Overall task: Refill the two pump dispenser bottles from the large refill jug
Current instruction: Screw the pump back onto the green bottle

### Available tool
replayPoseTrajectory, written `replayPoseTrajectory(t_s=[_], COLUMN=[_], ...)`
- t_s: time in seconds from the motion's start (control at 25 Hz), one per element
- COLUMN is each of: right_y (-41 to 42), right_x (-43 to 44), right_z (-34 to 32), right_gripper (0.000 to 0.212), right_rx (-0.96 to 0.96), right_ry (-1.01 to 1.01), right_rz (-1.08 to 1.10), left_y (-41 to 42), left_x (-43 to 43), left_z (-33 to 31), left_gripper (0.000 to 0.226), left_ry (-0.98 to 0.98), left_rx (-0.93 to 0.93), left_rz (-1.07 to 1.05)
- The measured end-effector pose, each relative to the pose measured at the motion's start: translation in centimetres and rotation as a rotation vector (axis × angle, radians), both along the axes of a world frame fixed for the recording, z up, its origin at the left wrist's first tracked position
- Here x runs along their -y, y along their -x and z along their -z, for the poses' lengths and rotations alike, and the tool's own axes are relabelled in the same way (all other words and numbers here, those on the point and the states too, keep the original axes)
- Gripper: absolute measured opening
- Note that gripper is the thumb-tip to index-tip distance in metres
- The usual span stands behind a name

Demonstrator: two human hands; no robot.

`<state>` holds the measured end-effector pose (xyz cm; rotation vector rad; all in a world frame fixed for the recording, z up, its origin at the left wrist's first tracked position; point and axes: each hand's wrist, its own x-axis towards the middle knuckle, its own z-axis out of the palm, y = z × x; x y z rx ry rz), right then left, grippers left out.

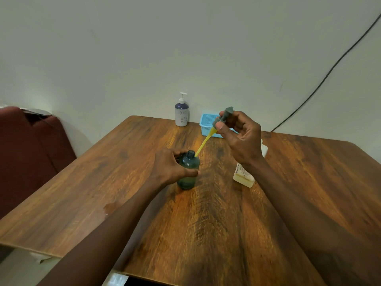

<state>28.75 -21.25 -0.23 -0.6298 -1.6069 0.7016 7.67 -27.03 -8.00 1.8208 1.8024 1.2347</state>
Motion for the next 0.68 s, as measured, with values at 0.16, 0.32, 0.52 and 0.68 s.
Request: replayPoseTrajectory(t_s=[0.16,0.32,0.52,0.68], right_y=[-0.3,-0.3,-0.2,-0.2], right_x=[0.0,0.2,0.9,1.1], right_z=[-0.6,-0.6,0.1,0.1], right_gripper=[0.029,0.028,0.034,0.036], right_rx=[-0.061,-0.017,0.182,0.239], right_ry=[0.003,0.008,0.077,0.194], right_rz=[0.006,-0.004,-0.155,-0.309], left_y=[-0.3,-1.0,-2.6,-3.2], left_x=[-0.1,0.4,0.7,1.0], left_z=[0.0,-0.6,-2.2,-3.8], left_gripper=[0.073,0.077,0.076,0.075], left_ry=[0.004,-0.019,-0.080,-0.132], left_rx=[-0.012,0.006,0.085,0.131], left_rz=[0.011,0.043,0.033,0.027])
